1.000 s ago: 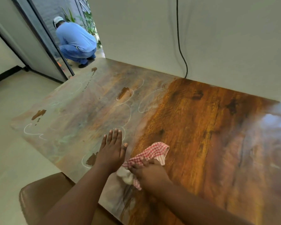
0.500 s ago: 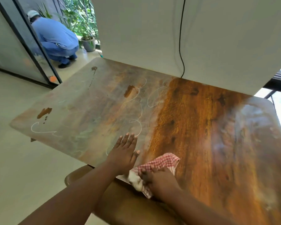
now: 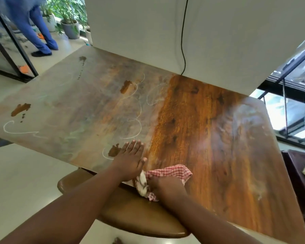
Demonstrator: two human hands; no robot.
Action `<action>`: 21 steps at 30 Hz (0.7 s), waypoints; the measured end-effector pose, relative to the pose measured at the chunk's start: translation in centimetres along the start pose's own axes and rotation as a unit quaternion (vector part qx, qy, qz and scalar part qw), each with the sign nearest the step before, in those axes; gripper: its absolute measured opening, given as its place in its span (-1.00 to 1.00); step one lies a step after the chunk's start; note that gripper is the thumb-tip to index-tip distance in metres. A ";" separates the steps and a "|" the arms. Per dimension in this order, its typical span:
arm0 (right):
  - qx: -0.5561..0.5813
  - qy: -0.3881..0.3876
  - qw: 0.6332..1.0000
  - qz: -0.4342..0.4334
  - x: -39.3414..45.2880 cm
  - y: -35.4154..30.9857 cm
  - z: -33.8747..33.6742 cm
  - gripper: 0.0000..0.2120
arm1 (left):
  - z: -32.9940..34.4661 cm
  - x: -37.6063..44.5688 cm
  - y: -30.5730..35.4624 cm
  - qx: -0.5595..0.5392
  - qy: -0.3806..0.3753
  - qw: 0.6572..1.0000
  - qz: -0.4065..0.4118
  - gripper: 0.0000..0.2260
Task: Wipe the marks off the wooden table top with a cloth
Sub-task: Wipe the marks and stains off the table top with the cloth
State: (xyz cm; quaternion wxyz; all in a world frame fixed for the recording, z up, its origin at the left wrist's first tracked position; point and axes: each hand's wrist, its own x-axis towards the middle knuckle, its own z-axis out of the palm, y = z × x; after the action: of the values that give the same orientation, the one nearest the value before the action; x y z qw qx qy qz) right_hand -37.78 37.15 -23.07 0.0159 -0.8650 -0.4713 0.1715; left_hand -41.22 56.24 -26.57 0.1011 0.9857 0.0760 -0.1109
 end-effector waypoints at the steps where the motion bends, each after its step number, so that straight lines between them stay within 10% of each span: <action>1: 0.006 -0.014 1.000 -0.016 -0.9 0.6 -0.1 -0.72 | -0.1 0.2 0.0 0.000 -0.001 1.000 -0.002 -0.44; 12: -0.018 -0.050 0.998 0.016 -7.6 9.3 -1.6 -0.72 | -0.4 -0.2 -0.3 -0.015 0.019 1.000 -0.009 -0.44; 21: 0.045 -0.029 0.994 -0.091 -1.6 3.2 -1.0 -0.77 | 0.1 0.0 0.9 -0.001 0.021 1.000 0.014 -0.45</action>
State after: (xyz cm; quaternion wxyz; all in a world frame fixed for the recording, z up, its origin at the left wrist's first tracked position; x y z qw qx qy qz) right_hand -35.64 34.18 -22.28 0.0569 -0.8114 -0.5405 0.2152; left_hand -41.08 55.32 -26.55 0.1025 0.9886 0.0645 -0.0890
